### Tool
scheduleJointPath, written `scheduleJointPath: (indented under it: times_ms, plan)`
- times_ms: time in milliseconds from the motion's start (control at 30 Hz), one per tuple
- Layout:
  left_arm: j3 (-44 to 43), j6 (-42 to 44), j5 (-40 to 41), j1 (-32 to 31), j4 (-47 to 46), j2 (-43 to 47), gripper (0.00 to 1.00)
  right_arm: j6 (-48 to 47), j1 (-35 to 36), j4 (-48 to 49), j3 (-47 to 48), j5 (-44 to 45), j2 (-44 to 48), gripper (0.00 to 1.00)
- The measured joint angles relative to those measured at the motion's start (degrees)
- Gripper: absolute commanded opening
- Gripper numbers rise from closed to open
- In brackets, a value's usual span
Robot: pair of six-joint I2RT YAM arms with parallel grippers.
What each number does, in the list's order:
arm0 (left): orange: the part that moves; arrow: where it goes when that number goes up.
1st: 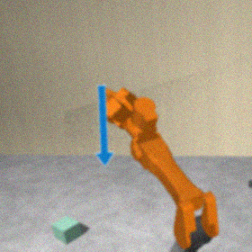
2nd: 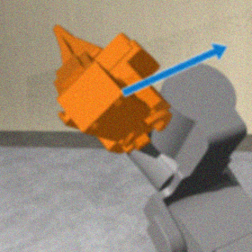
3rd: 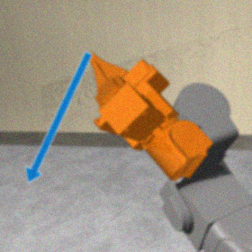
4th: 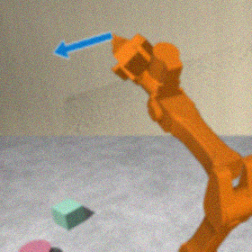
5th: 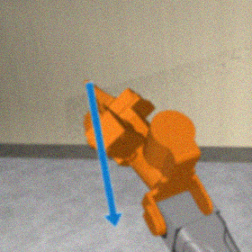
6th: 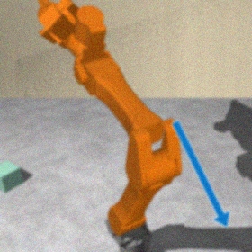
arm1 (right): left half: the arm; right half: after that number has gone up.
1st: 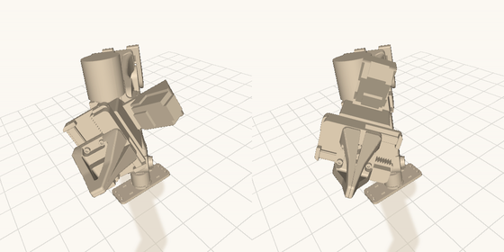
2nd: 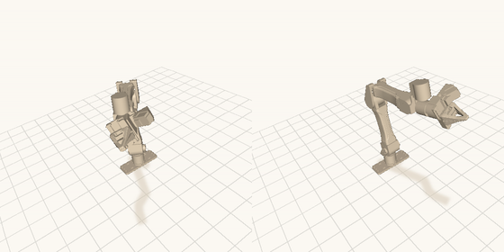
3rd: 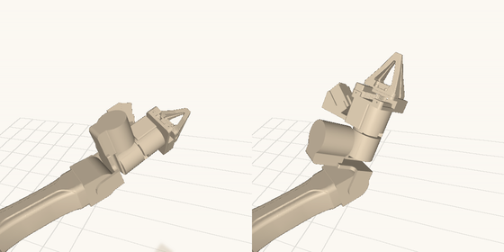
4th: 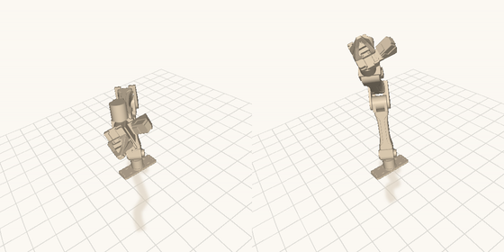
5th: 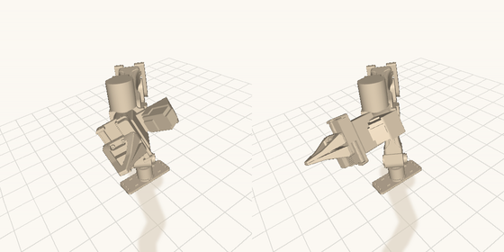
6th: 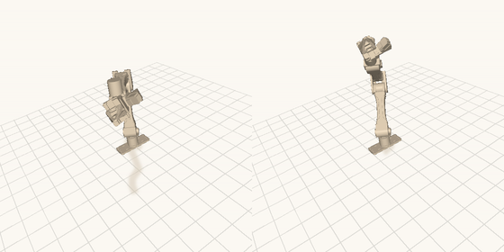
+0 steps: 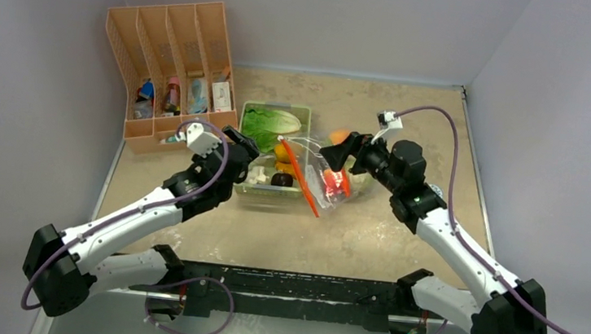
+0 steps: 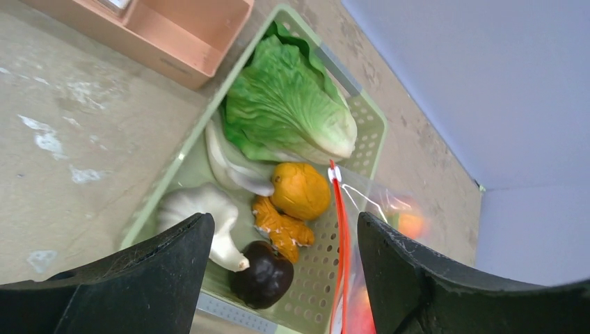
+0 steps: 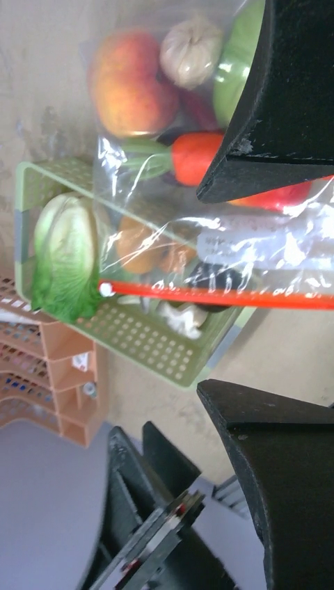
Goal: Open the zip-top bag and remove the fake food
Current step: Place the zipper food storage bag at the center of the board.
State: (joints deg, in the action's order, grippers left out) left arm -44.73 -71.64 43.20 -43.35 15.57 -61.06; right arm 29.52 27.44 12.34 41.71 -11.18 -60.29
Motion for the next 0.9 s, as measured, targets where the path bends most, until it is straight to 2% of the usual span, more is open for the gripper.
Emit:
scheduleJointPath:
  times_ms: [100, 133, 233, 300, 400, 500, 600, 800, 900]
  plan:
    - [0.5, -0.28, 2.27, 0.11, 1.99, 2.6, 0.76, 5.11, -0.31, 4.28, -0.07, -0.79, -1.86, 0.97]
    - [0.52, -0.28, 2.71, 0.13, 2.54, 3.17, 0.76, 6.8, -0.61, 5.49, -0.37, -1.42, -2.71, 0.9]
    - [0.55, -0.26, 3.96, 0.13, 3.8, 4.76, 0.76, 13.18, -2.95, 15.06, -5.51, -6.88, -5.18, 0.82]
    - [0.57, -0.26, 4.46, 0.13, 4.52, 5.64, 0.76, 13.75, -3.58, 15.08, -5.51, -9.01, -8.41, 0.76]
    - [0.61, -0.33, 5.03, 0.13, 5.75, 6.67, 0.76, 9.73, -0.52, 7.02, 3.28, -8.41, -16.0, 0.69]
    - [0.63, -0.33, 5.38, 0.13, 6.51, 7.89, 0.76, 4.37, 5.53, -1.86, 13.92, -1.97, -21.9, 0.64]
    - [0.76, -0.33, 6.23, 0.13, 6.69, 9.29, 0.76, -0.02, 10.8, -8.79, 20.28, 4.81, -24.57, 0.62]
    - [0.9, -0.35, 8.39, 0.13, 8.0, 11.67, 0.76, -5.07, 19.02, -20.37, 25.4, 17.27, -28.59, 0.51]
    - [0.94, -0.35, 9.35, 0.13, 8.17, 12.28, 0.76, -6.05, 21.11, -24.46, 25.77, 20.55, -30.12, 0.5]
